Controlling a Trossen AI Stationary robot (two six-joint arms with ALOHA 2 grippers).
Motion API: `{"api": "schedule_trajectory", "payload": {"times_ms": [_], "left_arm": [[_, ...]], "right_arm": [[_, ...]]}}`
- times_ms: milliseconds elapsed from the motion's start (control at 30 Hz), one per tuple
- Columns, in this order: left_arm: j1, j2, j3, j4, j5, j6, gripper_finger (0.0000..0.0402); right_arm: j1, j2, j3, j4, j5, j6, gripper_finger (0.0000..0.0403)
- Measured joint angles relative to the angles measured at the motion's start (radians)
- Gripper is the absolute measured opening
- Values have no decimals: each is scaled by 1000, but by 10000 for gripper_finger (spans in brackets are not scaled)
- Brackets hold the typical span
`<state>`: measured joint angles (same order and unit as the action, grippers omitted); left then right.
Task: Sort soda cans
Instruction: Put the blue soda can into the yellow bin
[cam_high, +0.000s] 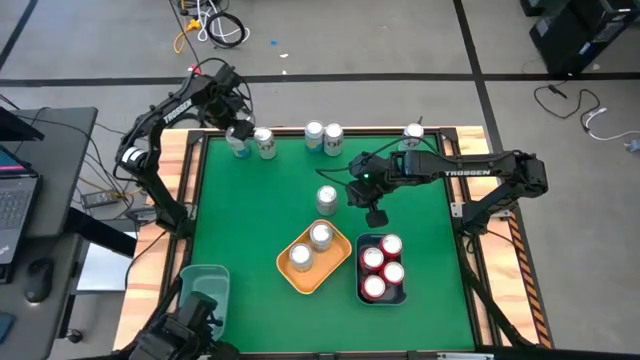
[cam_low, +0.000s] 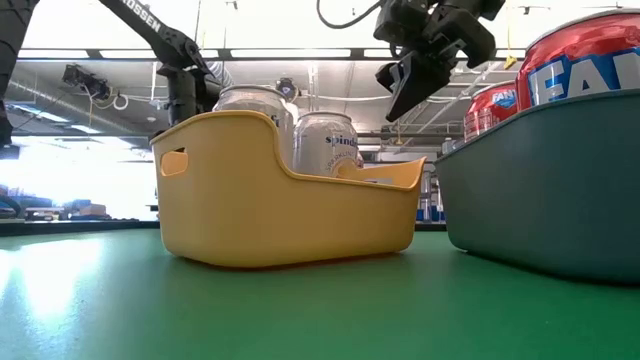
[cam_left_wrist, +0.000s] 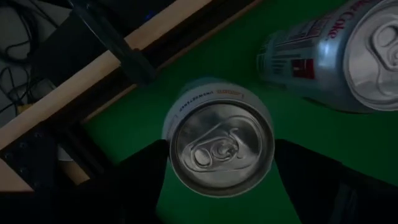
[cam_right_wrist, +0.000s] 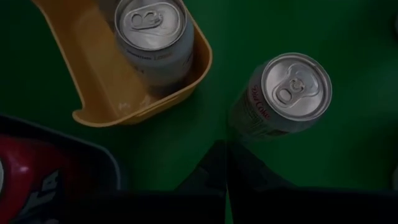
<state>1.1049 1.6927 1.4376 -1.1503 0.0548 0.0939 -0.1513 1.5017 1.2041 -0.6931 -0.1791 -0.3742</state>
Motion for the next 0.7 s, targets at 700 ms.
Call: {"api": "schedule_trajectory", "payload": {"times_ms": [700], "left_arm": [[0, 26, 0, 6, 29, 4, 300]], "right_arm": [[0, 0, 0, -16, 0, -41, 0]]}}
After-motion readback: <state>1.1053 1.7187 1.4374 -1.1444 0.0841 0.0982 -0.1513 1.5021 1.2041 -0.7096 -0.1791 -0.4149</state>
